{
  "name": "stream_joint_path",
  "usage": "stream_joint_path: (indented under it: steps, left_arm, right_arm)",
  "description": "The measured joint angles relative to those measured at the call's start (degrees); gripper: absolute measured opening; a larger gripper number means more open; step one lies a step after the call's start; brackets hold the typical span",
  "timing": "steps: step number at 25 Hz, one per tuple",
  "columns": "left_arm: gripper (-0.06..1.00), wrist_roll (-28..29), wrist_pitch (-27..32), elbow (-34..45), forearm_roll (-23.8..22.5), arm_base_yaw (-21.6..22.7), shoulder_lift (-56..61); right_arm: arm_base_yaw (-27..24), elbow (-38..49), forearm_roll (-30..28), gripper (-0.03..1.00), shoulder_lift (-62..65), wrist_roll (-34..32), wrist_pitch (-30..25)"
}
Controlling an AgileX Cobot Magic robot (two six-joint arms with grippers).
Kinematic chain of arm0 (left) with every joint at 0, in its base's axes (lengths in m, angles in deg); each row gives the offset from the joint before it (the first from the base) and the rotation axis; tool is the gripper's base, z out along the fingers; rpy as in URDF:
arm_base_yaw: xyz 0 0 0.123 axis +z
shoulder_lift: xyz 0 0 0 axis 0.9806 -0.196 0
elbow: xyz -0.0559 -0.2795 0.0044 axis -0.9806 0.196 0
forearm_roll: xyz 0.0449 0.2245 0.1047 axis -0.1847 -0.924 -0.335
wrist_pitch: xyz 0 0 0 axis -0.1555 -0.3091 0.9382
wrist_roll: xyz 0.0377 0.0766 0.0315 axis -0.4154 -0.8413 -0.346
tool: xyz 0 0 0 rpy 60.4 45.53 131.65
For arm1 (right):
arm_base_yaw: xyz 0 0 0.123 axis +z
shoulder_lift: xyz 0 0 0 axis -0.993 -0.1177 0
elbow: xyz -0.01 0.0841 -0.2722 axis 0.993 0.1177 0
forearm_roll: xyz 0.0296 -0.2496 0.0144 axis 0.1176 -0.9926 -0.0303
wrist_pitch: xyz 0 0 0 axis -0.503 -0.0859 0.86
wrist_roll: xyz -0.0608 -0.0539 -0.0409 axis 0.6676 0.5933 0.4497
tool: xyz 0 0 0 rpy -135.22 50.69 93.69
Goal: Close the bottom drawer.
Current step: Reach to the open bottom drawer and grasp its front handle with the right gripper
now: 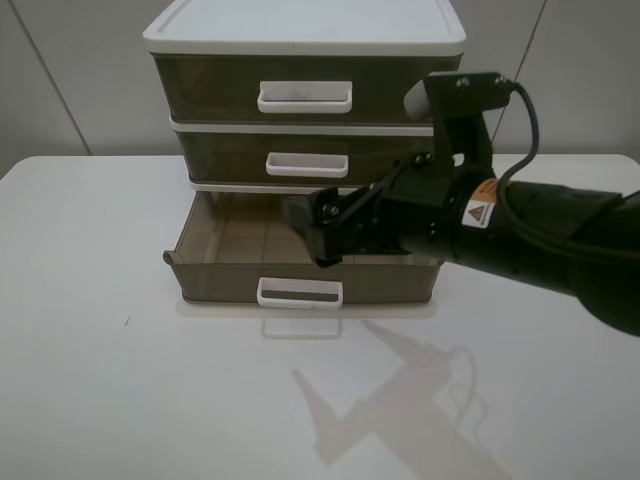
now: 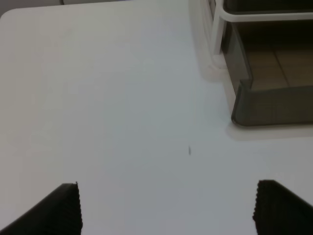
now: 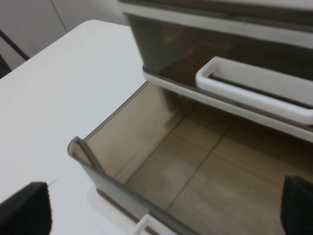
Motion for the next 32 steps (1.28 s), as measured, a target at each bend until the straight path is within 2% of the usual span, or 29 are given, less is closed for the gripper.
stream_joint_path:
  steps: [3, 8, 10, 12, 14, 18, 20, 23, 28, 32]
  left_arm:
    - [0.72, 0.0, 0.0, 0.0, 0.0, 0.0, 0.0]
    - [0.72, 0.0, 0.0, 0.0, 0.0, 0.0, 0.0]
    - [0.72, 0.0, 0.0, 0.0, 0.0, 0.0, 0.0]
    - [0.72, 0.0, 0.0, 0.0, 0.0, 0.0, 0.0]
    - [0.72, 0.0, 0.0, 0.0, 0.0, 0.0, 0.0]
    - [0.72, 0.0, 0.0, 0.0, 0.0, 0.0, 0.0]
    - [0.72, 0.0, 0.0, 0.0, 0.0, 0.0, 0.0]
    - [0.72, 0.0, 0.0, 0.0, 0.0, 0.0, 0.0]
    - [0.72, 0.0, 0.0, 0.0, 0.0, 0.0, 0.0]
    - [0.72, 0.0, 0.0, 0.0, 0.0, 0.0, 0.0]
  right_arm:
    - [3.73, 2.54, 0.71, 0.82, -3.18, 0.05, 6.59]
    - [5.26, 3.17, 0.88, 0.82, -7.78, 0.17, 9.76]
    - [5.38, 3.23, 1.15, 0.78, -10.71, 0.17, 11.57]
    - [6.06, 3.18, 3.37, 0.69, -13.5, 0.17, 13.97]
    - [7.42, 3.18, 8.43, 0.56, -15.97, 0.17, 16.26]
    - [10.32, 3.18, 15.49, 0.18, -18.98, 2.9, 20.66]
    - [10.67, 3.13, 16.51, 0.08, -20.18, 4.15, 22.67]
    - [10.74, 3.13, 17.58, 0.03, -22.63, 4.68, 26.57]
    - [10.74, 2.95, 18.89, 0.02, -28.33, 4.89, 34.59]
    - [10.74, 1.46, 19.07, 0.02, -30.76, 3.49, 35.03]
